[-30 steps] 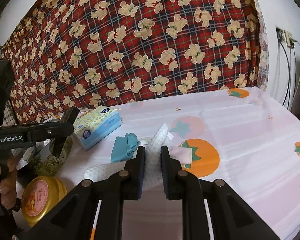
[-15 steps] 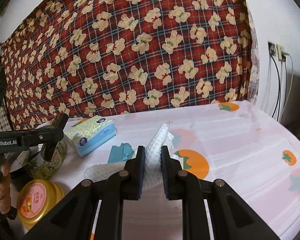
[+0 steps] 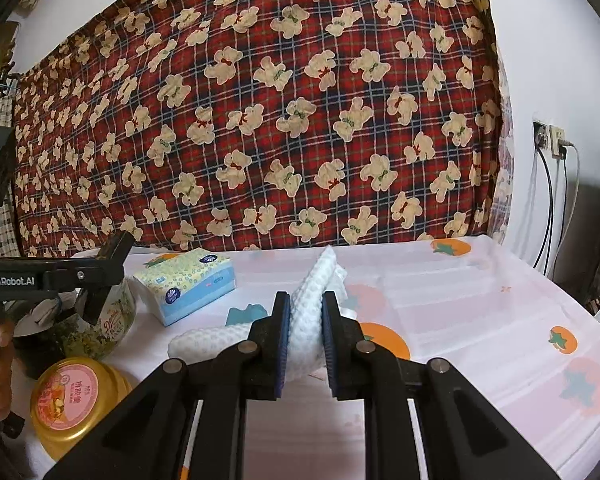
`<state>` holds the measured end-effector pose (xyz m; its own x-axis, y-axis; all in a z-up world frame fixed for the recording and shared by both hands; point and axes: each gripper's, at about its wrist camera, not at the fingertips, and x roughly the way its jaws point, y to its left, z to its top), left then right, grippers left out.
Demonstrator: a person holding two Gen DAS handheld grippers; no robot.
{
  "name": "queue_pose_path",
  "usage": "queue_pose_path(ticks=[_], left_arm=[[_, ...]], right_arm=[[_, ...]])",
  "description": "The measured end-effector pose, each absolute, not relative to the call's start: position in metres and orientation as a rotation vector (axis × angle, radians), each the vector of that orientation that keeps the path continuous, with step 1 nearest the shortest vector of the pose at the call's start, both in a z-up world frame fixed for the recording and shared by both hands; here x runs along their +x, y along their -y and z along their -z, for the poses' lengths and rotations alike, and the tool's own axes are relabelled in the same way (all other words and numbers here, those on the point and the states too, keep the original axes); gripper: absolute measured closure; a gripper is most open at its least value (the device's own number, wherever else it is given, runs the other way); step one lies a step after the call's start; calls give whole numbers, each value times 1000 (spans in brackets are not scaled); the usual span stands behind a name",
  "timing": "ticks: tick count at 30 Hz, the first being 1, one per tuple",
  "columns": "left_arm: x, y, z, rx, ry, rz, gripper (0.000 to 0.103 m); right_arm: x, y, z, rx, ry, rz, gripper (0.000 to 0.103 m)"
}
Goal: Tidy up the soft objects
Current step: 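Lift the white mesh cloth and black card and carry both toward the tin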
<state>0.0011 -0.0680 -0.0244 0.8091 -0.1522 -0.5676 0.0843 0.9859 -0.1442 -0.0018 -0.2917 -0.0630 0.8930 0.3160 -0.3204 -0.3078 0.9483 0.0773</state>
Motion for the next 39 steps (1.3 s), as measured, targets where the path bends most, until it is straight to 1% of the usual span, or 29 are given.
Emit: queue_pose_path(ticks=[8,21,39], left_arm=[[-8,62,22,-120,-582,118,49],[-16,44,24,-141,-557,100,49],[-25,14,21,-183,-527,95,49]], right_arm=[[-7,290,62,10,-310,-309,86],[-2,286,60,20,-336,-333,86],[-5,247,33,2,-321,-426,86]])
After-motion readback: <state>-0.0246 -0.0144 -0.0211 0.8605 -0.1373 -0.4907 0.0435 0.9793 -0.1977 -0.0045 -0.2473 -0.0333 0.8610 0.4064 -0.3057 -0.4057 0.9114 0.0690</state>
